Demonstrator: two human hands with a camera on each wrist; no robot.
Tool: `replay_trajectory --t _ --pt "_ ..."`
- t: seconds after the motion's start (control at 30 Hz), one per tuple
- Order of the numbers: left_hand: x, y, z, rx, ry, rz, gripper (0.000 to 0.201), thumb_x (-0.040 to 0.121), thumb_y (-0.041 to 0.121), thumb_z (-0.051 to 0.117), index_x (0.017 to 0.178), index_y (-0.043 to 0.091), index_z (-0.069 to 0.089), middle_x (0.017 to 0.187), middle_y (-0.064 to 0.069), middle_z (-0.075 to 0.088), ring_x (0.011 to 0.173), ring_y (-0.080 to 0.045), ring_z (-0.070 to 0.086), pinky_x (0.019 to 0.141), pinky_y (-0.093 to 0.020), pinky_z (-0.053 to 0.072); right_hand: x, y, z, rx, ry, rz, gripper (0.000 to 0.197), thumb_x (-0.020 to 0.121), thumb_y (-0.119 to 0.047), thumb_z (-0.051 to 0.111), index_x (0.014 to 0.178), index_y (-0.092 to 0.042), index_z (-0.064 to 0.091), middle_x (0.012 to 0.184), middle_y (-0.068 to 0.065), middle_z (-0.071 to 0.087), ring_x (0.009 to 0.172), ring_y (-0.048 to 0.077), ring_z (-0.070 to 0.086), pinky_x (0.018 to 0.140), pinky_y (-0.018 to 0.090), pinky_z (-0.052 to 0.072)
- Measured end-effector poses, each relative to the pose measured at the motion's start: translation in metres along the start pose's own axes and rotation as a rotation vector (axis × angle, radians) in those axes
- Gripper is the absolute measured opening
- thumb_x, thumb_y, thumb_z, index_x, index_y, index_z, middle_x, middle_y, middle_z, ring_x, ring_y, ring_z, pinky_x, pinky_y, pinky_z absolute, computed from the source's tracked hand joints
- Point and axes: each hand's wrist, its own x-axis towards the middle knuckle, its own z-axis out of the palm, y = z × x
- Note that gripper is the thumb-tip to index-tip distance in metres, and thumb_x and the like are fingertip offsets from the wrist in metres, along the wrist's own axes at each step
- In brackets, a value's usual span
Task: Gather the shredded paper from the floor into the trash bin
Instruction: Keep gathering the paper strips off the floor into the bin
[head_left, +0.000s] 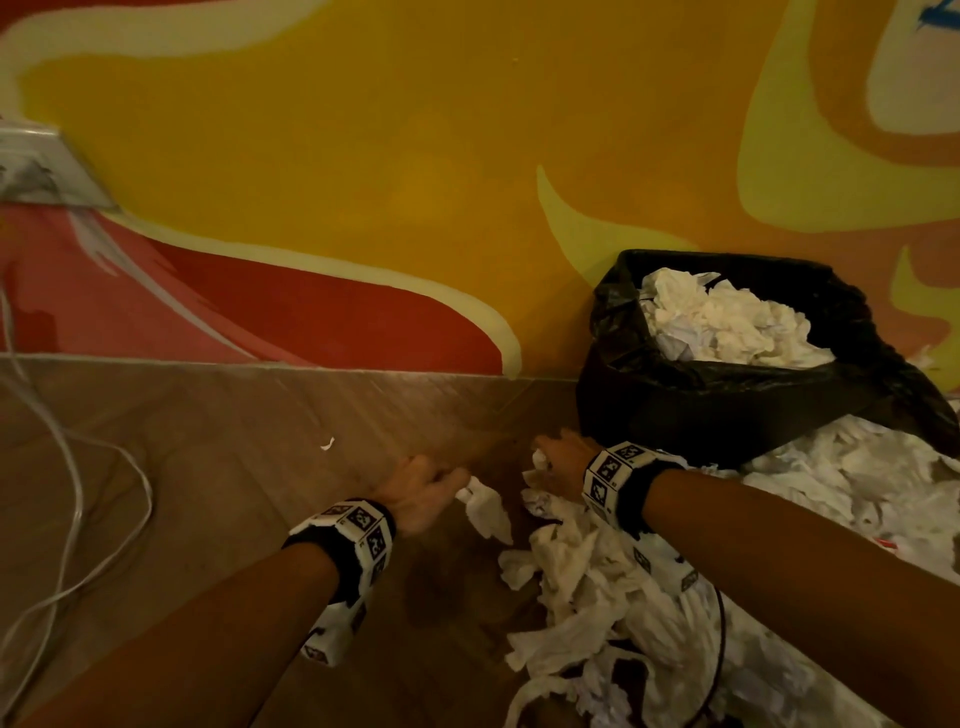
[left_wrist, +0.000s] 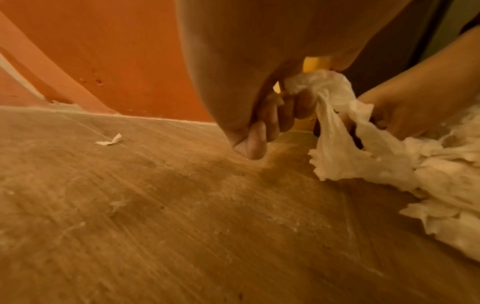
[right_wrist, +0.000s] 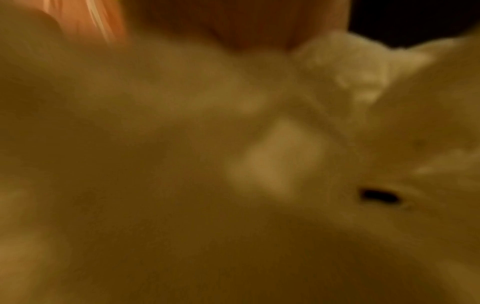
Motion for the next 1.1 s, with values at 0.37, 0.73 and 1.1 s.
replay_trajectory --t 0.37,0.73,1.1 --pt "0.007 0.011 0.009 0.054 0.028 -0.019 0.024 0.084 -0.002 0.053 0.079 0.021 0.059 0.088 -0.001 0.065 0.078 -0.013 0.063 0.066 -0.033 0.057 -0.017 -0.010 0.005 0.288 0.249 -0.169 0.022 0.088 -0.036 0.054 0.095 -0.019 0.044 0.092 0.007 0.053 0.078 0.025 0.056 0.065 0.037 0.048" --pt "0.016 0.023 0.053 0.594 -0.227 0.210 0.062 0.089 0.056 0.051 0.144 0.041 0.028 0.151 -0.003 0.023 0.133 -0.029 0.035 0.106 -0.045 0.041 -0.050 -0.008 -0.023 0.636 0.576 -0.309 0.030 0.089 -0.036 0.057 0.065 -0.021 0.048 0.063 -0.005 0.049 0.056 0.007 0.045 0.054 0.021 0.035" --pt "0.006 0.040 0.053 0.546 -0.199 0.111 0.021 0.087 0.030 0.061 0.068 0.023 0.056 0.073 0.006 0.058 0.071 -0.017 0.059 0.060 -0.024 0.043 -0.078 0.010 -0.029 1.009 0.644 -0.256 0.027 0.086 -0.008 0.048 0.063 -0.016 0.059 0.070 0.006 0.060 0.056 0.017 0.056 0.039 0.024 0.044"
